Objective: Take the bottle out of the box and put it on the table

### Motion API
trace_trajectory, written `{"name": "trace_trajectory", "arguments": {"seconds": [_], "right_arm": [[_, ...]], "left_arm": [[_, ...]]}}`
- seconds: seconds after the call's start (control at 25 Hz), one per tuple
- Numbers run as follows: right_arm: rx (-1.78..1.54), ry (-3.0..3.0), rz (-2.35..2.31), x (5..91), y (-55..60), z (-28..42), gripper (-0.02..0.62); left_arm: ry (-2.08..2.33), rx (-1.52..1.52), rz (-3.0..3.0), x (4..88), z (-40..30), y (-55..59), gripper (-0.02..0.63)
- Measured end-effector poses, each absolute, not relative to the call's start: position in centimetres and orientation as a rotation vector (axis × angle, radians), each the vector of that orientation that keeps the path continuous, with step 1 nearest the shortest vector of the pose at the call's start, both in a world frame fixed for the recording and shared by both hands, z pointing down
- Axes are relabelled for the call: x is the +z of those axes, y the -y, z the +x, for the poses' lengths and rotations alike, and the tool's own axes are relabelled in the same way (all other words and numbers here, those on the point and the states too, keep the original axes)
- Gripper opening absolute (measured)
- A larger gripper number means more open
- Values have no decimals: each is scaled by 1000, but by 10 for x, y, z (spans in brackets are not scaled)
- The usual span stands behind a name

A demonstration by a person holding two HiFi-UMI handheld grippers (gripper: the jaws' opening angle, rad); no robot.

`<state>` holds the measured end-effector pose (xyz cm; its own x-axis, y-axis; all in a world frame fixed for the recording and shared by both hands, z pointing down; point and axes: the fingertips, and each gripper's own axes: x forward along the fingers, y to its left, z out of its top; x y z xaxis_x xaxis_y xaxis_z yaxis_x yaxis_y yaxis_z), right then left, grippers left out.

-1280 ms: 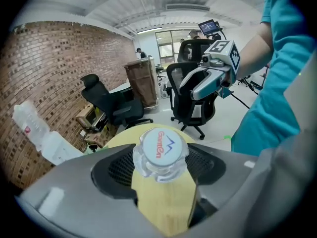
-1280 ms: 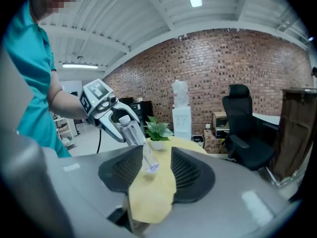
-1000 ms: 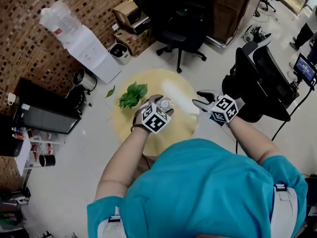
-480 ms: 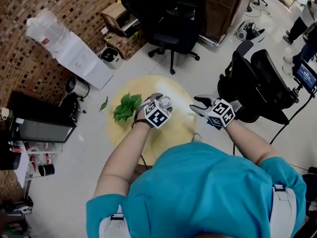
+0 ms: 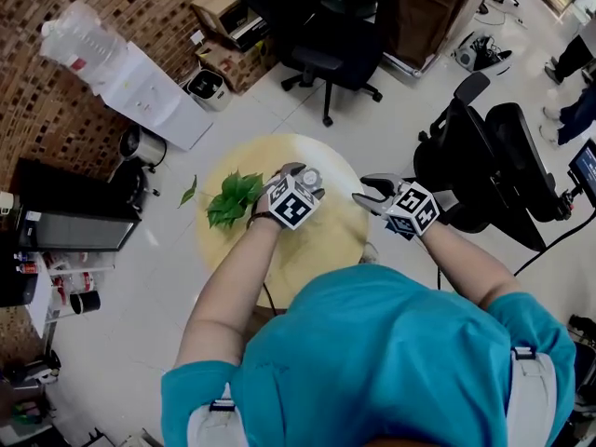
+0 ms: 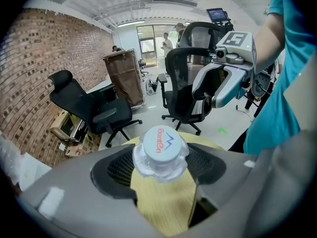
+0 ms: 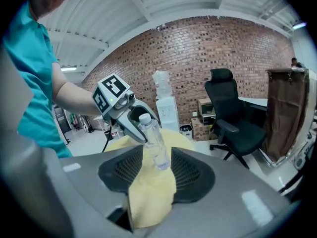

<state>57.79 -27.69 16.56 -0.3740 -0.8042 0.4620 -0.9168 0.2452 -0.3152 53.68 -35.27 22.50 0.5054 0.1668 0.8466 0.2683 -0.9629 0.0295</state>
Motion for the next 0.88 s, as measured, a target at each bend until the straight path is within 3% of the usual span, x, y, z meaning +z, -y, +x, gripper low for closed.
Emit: {"name": "trace_trajectory", "arguments": {"seconds": [0.32, 0.6, 0.88], "right_arm": [[832, 2318, 1602, 172, 276, 579, 176], [812, 2296, 1620, 162, 271, 575, 176], [770, 2258, 1658, 137, 255, 559, 176]], "left_arm": [[312, -1442, -2770, 229, 540, 368, 319], [251, -1420, -2812, 228, 535, 367, 374], [132, -1265, -3042, 180, 506, 361, 397]]}}
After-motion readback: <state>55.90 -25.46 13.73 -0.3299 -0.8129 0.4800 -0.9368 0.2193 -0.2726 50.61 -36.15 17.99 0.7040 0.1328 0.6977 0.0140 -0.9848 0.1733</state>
